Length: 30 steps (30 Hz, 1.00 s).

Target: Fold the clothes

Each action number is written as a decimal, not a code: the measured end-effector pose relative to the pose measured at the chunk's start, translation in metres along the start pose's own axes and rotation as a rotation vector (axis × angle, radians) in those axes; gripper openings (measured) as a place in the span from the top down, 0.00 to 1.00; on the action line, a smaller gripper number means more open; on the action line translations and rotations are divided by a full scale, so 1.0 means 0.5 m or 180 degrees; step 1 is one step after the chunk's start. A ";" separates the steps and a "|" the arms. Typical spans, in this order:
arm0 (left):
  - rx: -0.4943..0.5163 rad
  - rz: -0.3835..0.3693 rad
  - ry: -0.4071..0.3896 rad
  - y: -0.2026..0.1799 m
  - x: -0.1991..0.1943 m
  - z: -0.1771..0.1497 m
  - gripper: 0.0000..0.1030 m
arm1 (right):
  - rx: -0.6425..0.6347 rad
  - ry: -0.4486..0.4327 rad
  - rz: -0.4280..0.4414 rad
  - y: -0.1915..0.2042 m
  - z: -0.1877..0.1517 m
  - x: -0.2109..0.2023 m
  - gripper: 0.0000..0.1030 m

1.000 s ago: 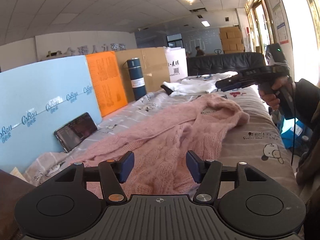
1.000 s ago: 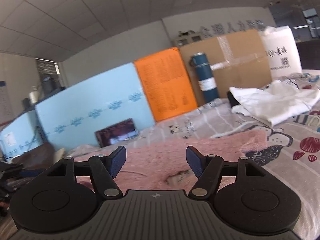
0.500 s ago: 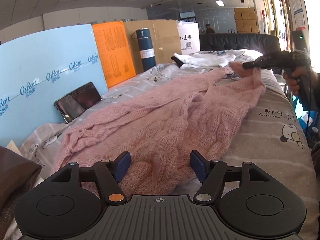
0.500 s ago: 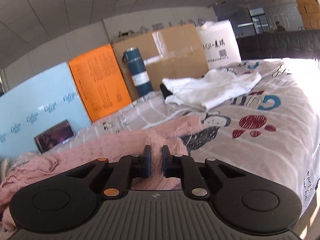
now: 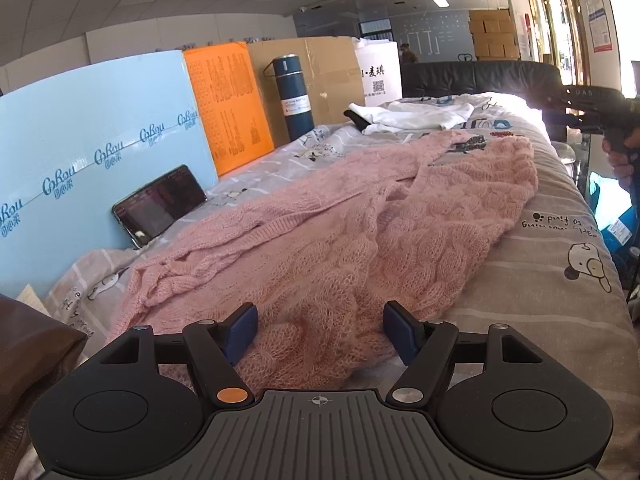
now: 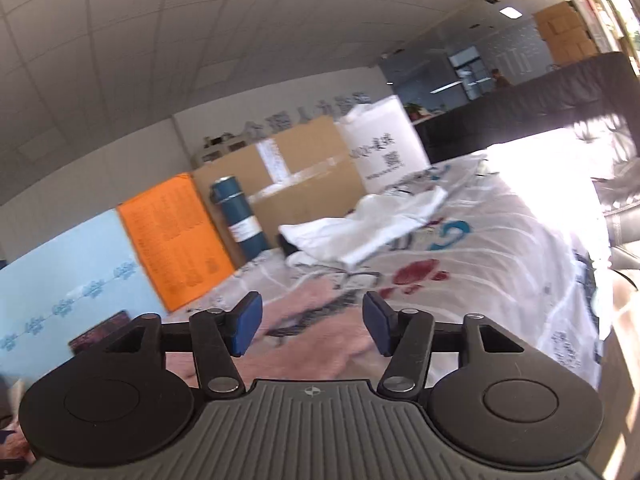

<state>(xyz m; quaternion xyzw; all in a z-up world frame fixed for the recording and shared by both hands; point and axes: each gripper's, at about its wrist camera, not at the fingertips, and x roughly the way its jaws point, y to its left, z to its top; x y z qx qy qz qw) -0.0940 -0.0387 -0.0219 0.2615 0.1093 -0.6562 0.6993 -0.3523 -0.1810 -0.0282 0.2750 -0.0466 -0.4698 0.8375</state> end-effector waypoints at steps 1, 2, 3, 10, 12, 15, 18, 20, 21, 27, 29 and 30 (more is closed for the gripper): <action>0.0014 0.0043 -0.0006 -0.003 -0.001 0.001 0.29 | 0.0093 0.0186 0.0269 0.024 -0.003 0.029 0.34; 0.0026 0.0091 -0.0007 -0.005 -0.001 0.002 0.28 | 0.0186 0.0373 0.0538 0.048 -0.006 0.058 0.30; 0.0046 0.0130 -0.0005 -0.008 -0.001 0.002 0.25 | 0.0278 0.0559 0.0807 0.071 -0.009 0.086 0.30; 0.0175 0.0256 -0.0019 -0.028 -0.008 -0.001 0.23 | 0.0320 0.1814 0.1151 0.231 -0.086 0.267 0.32; 0.0165 0.0252 -0.0031 -0.026 -0.009 -0.002 0.23 | -0.0046 0.1800 0.1082 0.267 -0.114 0.274 0.47; 0.0107 0.0227 -0.0075 -0.021 -0.014 -0.002 0.22 | -0.0269 0.1675 0.1174 0.280 -0.129 0.254 0.84; 0.0041 0.0198 -0.0150 -0.015 -0.022 -0.001 0.22 | -0.0307 0.1336 0.1391 0.267 -0.099 0.207 0.84; -0.0014 0.0158 -0.0218 -0.008 -0.028 -0.001 0.22 | -0.0415 0.1105 0.1515 0.260 -0.073 0.171 0.83; -0.0039 0.0137 -0.0247 -0.005 -0.031 -0.001 0.22 | -0.0428 0.1074 0.1579 0.257 -0.064 0.160 0.81; -0.0184 0.0007 -0.0459 0.009 -0.052 -0.001 0.13 | -0.1159 0.0970 0.1276 0.261 -0.081 0.128 0.39; -0.0184 0.0035 -0.0443 0.007 -0.050 -0.001 0.13 | -0.1360 0.0998 0.1113 0.258 -0.100 0.137 0.37; -0.0173 0.0037 -0.0425 0.005 -0.047 0.000 0.13 | -0.1423 0.1080 0.1011 0.256 -0.108 0.148 0.37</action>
